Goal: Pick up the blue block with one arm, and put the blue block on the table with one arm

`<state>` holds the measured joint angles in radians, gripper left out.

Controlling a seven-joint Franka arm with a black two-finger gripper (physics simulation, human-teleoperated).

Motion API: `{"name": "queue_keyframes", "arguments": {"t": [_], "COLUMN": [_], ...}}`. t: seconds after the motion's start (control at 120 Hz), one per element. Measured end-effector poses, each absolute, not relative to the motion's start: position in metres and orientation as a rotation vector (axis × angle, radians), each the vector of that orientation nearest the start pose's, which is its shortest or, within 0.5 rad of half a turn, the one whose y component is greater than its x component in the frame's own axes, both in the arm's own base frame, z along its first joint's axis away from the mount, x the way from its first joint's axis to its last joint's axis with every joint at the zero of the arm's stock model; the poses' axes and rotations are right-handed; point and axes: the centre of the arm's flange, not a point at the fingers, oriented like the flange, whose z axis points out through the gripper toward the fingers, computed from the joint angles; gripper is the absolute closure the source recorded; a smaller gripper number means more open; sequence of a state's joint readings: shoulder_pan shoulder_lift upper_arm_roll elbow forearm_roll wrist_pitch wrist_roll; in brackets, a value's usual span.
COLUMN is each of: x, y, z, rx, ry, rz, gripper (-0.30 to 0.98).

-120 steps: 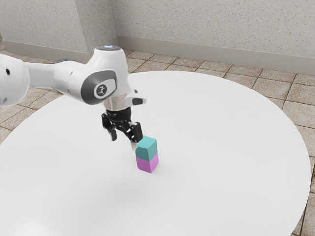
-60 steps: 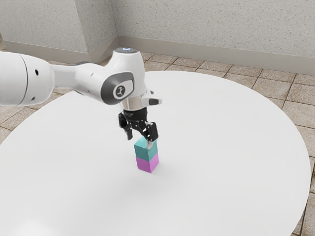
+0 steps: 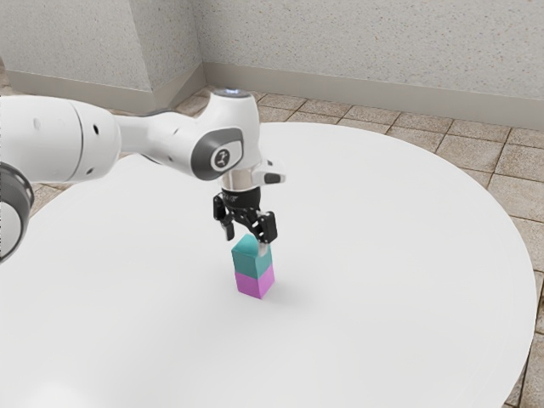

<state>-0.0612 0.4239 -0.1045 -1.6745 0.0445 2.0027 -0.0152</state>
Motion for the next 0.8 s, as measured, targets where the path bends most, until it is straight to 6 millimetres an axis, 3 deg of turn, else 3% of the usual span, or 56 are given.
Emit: {"name": "queue_keyframes", "arguments": {"t": [0.283,0.717,0.8], "x": [0.653,0.665,0.665], "y": [-0.096,-0.094,-0.094], "z": [0.344,0.302,0.301], "rx": [-3.122,-3.126,-3.127], "ry": [0.271,0.274,0.274], "rz": [0.161,0.239,0.241], "gripper": [0.0,0.0,0.06]}}
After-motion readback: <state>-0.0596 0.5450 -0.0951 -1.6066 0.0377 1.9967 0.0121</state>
